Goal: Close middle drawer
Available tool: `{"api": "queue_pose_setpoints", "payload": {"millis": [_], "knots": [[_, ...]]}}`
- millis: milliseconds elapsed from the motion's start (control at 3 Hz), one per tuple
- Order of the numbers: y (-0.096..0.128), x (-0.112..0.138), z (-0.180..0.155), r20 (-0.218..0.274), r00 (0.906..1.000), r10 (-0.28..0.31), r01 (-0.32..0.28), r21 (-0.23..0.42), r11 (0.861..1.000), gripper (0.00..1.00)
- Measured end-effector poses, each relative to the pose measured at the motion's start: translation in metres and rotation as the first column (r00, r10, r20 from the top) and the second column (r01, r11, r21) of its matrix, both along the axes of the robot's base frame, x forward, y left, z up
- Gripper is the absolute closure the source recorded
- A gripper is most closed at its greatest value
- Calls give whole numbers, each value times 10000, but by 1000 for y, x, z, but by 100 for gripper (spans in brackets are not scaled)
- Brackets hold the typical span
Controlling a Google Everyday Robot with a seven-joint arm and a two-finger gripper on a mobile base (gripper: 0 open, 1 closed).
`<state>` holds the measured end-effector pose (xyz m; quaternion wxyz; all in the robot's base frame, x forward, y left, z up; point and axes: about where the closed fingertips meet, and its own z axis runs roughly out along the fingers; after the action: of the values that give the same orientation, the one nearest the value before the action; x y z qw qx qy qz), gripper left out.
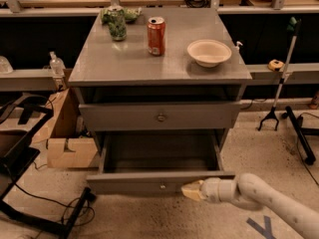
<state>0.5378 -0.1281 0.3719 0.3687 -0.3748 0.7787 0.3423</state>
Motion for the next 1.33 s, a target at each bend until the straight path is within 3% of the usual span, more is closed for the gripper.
{"api": "queue_pose_setpoints", "payload": {"millis": [333, 667, 1000, 1333], "knots": [[8, 20, 2, 54, 10000, 81, -81, 12, 10000, 100], [26, 68, 9, 231, 9995, 223, -223, 11, 9997, 100], [26, 67, 9, 245, 9994, 227, -227, 9, 9997, 100], [36, 100, 16, 397, 9988, 274, -274, -4, 9996, 100]]}}
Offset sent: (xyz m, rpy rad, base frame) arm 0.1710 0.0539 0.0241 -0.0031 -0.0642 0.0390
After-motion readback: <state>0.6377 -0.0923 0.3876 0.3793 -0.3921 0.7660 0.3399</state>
